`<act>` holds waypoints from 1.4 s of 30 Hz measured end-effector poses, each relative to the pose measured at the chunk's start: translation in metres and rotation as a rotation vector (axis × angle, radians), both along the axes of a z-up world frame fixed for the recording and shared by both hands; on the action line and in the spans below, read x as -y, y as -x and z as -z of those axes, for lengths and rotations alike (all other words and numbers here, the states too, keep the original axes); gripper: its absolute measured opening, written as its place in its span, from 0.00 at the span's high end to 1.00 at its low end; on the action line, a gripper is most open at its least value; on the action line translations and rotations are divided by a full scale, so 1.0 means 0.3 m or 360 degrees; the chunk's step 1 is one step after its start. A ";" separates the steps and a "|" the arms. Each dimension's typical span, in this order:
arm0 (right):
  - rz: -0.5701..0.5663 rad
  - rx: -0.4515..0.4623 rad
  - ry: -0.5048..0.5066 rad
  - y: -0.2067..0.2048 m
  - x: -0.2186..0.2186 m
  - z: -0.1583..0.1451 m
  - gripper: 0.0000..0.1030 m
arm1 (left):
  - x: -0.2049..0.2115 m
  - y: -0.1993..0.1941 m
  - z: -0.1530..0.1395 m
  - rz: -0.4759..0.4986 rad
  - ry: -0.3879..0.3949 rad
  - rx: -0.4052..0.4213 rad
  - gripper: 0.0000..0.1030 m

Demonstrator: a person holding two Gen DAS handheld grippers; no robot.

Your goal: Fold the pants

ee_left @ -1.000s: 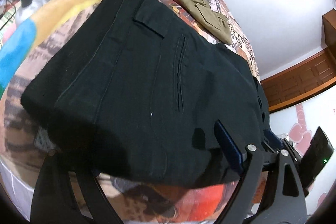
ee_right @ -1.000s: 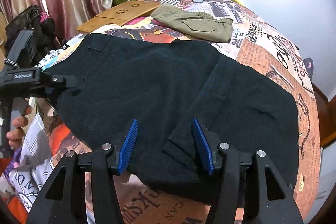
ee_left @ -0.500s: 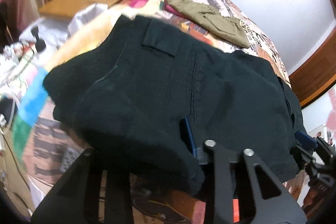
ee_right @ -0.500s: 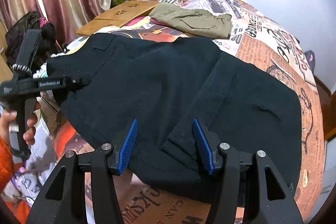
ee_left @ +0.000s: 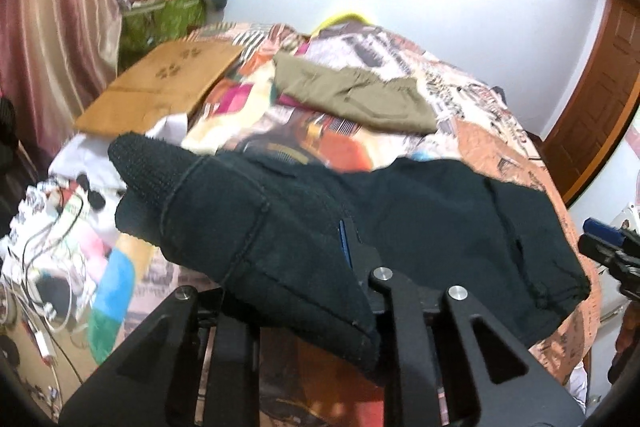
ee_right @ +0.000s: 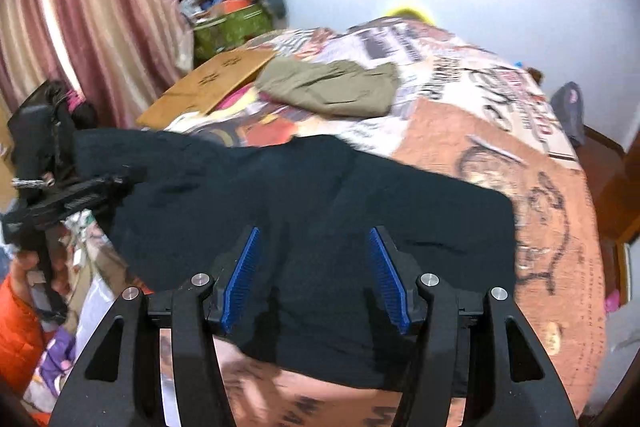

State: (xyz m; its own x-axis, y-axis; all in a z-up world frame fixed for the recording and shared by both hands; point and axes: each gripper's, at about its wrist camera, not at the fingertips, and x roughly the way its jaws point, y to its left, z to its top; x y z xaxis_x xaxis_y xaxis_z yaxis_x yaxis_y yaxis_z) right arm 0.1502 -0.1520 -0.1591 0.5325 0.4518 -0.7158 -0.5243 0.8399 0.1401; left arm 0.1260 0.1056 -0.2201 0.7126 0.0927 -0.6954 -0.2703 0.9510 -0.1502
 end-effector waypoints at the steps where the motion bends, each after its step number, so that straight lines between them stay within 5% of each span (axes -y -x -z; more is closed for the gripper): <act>1: 0.0036 -0.0008 0.0008 -0.013 0.022 0.009 0.49 | 0.007 -0.005 -0.017 0.0008 -0.0011 0.0012 0.83; 10: 0.0220 -0.0271 -0.0017 -0.081 0.170 0.198 0.49 | 0.126 -0.060 -0.164 0.0127 -0.0133 0.0140 0.86; 27: 0.0203 -0.0235 -0.0130 -0.066 0.195 0.216 0.46 | 0.624 -0.280 -0.341 0.0678 -0.0244 0.0331 0.89; 31: 0.0230 -0.0249 -0.0214 -0.055 0.250 0.188 0.47 | 0.777 -0.334 -0.280 0.0866 -0.0235 0.0254 0.90; 35: 0.0339 -0.0206 -0.0254 -0.013 0.372 0.148 0.47 | 0.921 -0.360 -0.112 0.1028 -0.0209 0.0039 0.90; 42: 0.0537 -0.0195 -0.0118 0.039 0.547 0.157 0.47 | 1.063 -0.307 0.077 0.1161 -0.0343 -0.0122 0.89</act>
